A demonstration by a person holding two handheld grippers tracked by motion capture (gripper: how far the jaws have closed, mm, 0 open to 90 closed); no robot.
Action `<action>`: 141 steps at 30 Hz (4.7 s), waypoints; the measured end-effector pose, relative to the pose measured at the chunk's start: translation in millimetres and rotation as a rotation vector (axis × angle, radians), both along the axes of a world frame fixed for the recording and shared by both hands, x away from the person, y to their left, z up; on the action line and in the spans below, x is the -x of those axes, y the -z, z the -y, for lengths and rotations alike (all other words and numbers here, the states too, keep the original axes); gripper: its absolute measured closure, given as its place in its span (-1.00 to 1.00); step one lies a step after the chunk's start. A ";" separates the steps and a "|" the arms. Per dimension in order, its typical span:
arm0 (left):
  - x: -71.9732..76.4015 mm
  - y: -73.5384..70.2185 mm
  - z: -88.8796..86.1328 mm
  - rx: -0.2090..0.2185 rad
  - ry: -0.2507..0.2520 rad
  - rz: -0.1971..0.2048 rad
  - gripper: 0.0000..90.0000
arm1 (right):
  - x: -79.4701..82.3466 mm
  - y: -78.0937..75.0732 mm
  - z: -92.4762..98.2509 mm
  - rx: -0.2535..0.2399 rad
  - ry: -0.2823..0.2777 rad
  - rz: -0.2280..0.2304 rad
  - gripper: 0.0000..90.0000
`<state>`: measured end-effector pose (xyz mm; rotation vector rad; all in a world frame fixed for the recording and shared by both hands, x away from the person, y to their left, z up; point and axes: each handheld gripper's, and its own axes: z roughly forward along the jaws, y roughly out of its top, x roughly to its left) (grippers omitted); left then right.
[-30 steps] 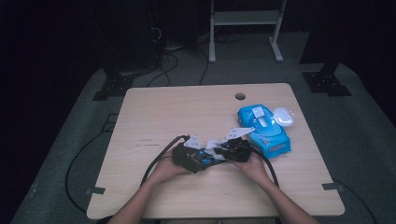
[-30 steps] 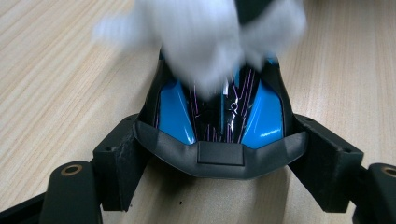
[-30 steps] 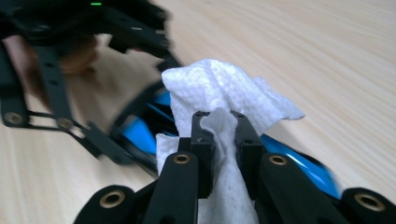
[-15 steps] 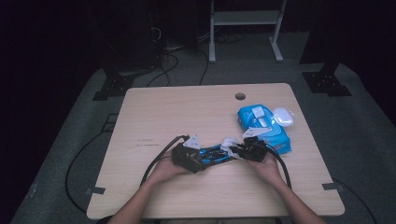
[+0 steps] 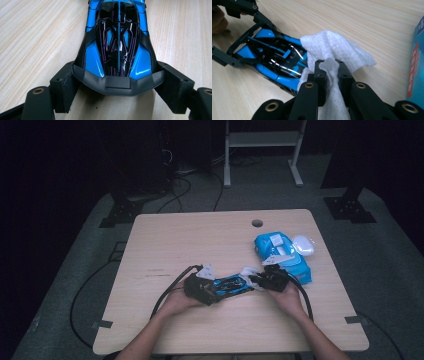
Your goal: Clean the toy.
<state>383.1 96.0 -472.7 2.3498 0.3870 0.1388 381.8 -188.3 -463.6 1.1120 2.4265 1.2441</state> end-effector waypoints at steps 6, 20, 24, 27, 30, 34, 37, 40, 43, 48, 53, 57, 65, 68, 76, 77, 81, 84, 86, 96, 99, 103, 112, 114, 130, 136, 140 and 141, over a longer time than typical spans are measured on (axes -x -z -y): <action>-0.5 -0.3 1.0 -0.002 0.005 0.000 -0.46 | -1.5 -7.4 -31.4 0.037 -0.016 0.048 0.80; -0.7 -0.2 0.1 -0.002 0.007 -0.002 -0.46 | -5.1 0.0 -5.6 0.031 0.094 0.001 0.80; -0.7 -0.2 -0.7 -0.003 0.008 -0.003 -0.46 | -2.0 -0.9 -2.2 0.044 0.101 -0.010 0.80; -0.9 -0.2 -1.2 -0.002 0.011 -0.002 -0.46 | 6.2 0.1 2.4 0.047 0.087 -0.025 0.80; -0.8 0.0 -1.0 0.000 0.011 -0.001 -0.46 | 10.4 -0.1 4.2 0.047 0.079 -0.031 0.80; -1.0 0.0 -0.2 0.001 0.013 0.000 -0.46 | 12.3 -3.5 1.6 0.038 0.066 -0.039 0.80; -0.9 0.0 -0.4 0.001 0.014 0.001 -0.46 | 9.5 -4.4 -6.1 0.013 0.040 -0.035 0.80; -1.1 0.2 -0.5 0.004 0.016 -0.001 -0.46 | 1.7 -7.7 -23.4 -0.001 0.008 -0.030 0.80; -1.2 0.2 -0.7 0.001 0.018 0.000 -0.46 | -4.2 -10.2 -33.4 -0.002 -0.009 -0.027 0.80; -1.2 0.0 -1.9 0.001 0.017 -0.003 -0.46 | -14.6 -11.5 -48.5 0.031 -0.029 -0.004 0.80; -2.3 -0.4 -1.9 0.002 0.007 -0.014 -0.47 | -17.6 -7.2 -33.8 -0.006 0.011 -0.027 0.81; -1.4 -0.8 -3.0 -0.002 -0.008 -0.019 -0.50 | -16.8 -8.8 -35.1 0.015 0.012 -0.023 0.80; -0.1 0.0 -2.8 0.007 -0.004 -0.009 -0.47 | -14.0 -17.9 -67.3 0.000 -0.093 -0.032 0.81; 0.1 0.2 -2.6 0.009 -0.004 -0.010 -0.47 | -13.1 -15.9 -82.2 -0.017 -0.127 -0.059 0.81; -0.8 0.3 -4.5 0.011 0.001 -0.015 -0.47 | -8.4 -12.5 -104.8 -0.008 -0.178 -0.056 0.81; -0.7 0.3 -4.2 0.012 0.000 -0.013 -0.46 | -9.6 -12.8 -101.2 0.001 -0.165 -0.057 0.81; -1.0 0.2 -1.0 0.007 0.003 -0.006 -0.46 | -13.8 -14.0 -84.4 -0.016 -0.115 -0.060 0.81; -1.1 0.1 0.0 0.007 0.001 -0.009 -0.46 | -11.9 -14.2 -86.4 -0.012 -0.116 -0.062 0.82; -1.0 0.1 0.1 0.007 0.001 -0.009 -0.46 | -8.4 -12.7 -94.0 -0.022 -0.143 -0.068 0.82; -1.1 0.4 -1.5 0.009 0.005 -0.007 -0.46 | -11.4 -15.1 -87.5 0.010 -0.126 -0.046 0.82; -1.1 0.3 -1.4 0.007 0.005 -0.006 -0.46 | -15.2 -16.7 -74.8 0.029 -0.091 -0.032 0.82; -1.2 0.0 -2.1 0.003 0.007 -0.010 -0.46 | -18.1 -15.6 -57.8 0.057 -0.044 -0.026 0.82; -2.2 -0.2 -3.1 0.003 0.010 -0.015 -0.46 | -12.6 -9.9 -24.4 0.091 0.053 -0.033 0.82; -1.9 -0.5 -3.3 0.000 0.009 -0.015 -0.46 | -9.7 -8.5 -18.0 0.084 0.061 -0.034 0.82; -1.6 -0.6 -3.0 -0.005 0.009 -0.009 -0.46 | 24.2 -1.2 6.3 0.071 0.022 -0.092 0.82; -1.8 -0.4 -3.0 -0.002 0.012 -0.010 -0.46 | 10.6 -6.1 0.0 0.039 0.056 -0.076 0.82; -2.1 -0.4 -2.2 -0.004 0.015 -0.008 -0.46 | -0.2 -6.4 -11.9 0.000 0.090 -0.083 0.82; -2.1 -0.4 -2.4 -0.002 0.015 -0.009 -0.46 | -2.1 -6.2 -14.9 -0.003 0.092 -0.078 0.82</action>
